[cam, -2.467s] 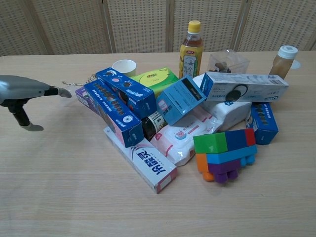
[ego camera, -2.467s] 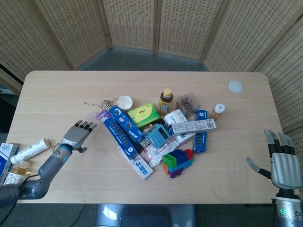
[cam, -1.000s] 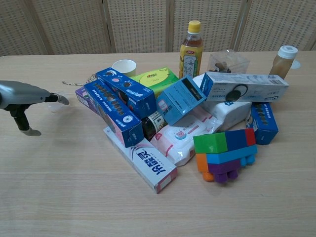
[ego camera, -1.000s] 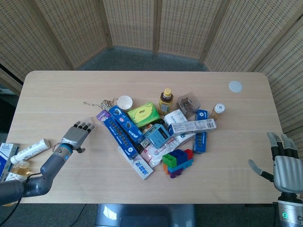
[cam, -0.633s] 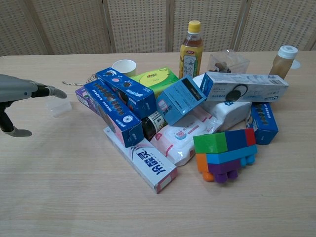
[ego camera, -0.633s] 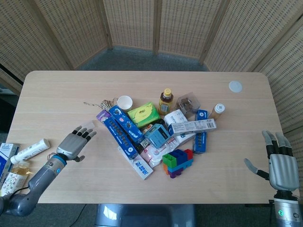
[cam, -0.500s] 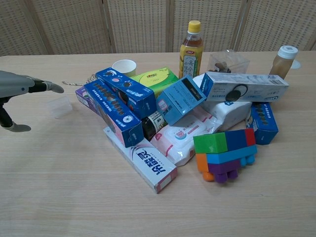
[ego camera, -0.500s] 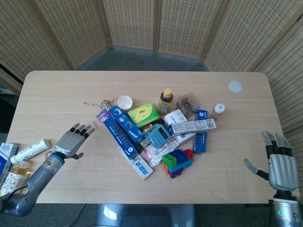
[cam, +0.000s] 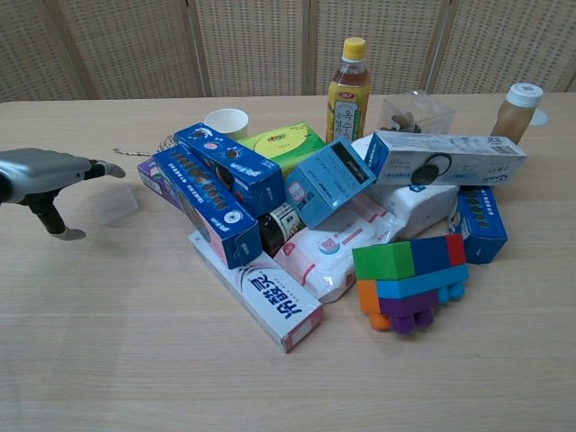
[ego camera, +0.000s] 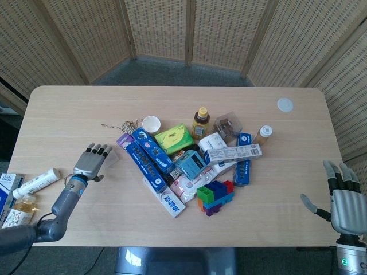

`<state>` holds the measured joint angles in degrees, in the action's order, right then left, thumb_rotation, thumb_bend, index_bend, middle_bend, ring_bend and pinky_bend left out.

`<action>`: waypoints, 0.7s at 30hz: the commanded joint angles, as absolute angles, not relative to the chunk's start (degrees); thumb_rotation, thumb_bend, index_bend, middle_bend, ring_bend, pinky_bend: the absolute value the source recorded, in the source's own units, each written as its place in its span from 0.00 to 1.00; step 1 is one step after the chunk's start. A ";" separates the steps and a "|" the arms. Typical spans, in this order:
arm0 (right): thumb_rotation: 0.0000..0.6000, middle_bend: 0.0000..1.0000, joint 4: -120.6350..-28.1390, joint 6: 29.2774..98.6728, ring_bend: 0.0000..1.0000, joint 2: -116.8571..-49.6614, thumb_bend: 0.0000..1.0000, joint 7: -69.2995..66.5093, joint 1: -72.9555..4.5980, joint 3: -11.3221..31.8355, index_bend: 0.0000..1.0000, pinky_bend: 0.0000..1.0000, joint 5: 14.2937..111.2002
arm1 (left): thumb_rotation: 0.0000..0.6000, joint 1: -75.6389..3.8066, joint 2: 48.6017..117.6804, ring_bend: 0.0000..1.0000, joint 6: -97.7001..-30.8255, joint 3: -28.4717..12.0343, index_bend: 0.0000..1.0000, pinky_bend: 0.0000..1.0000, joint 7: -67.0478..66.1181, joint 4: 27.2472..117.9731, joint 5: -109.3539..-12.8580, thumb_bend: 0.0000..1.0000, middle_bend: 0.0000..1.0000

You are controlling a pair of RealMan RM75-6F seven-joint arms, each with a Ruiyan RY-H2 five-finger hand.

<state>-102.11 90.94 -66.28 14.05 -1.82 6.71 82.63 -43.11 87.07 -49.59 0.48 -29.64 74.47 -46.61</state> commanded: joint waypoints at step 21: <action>0.00 0.13 -102.22 91.35 0.00 -65.87 0.20 12.65 -0.90 6.41 0.00 0.00 82.69 | 1.00 -40.85 95.14 0.17 -50.75 -2.56 0.16 0.26 -25.44 69.46 -52.98 0.38 0.08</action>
<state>-102.22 91.34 -65.87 12.65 -0.90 6.41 82.69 -40.90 95.08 -50.81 -2.53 -25.50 69.51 -52.93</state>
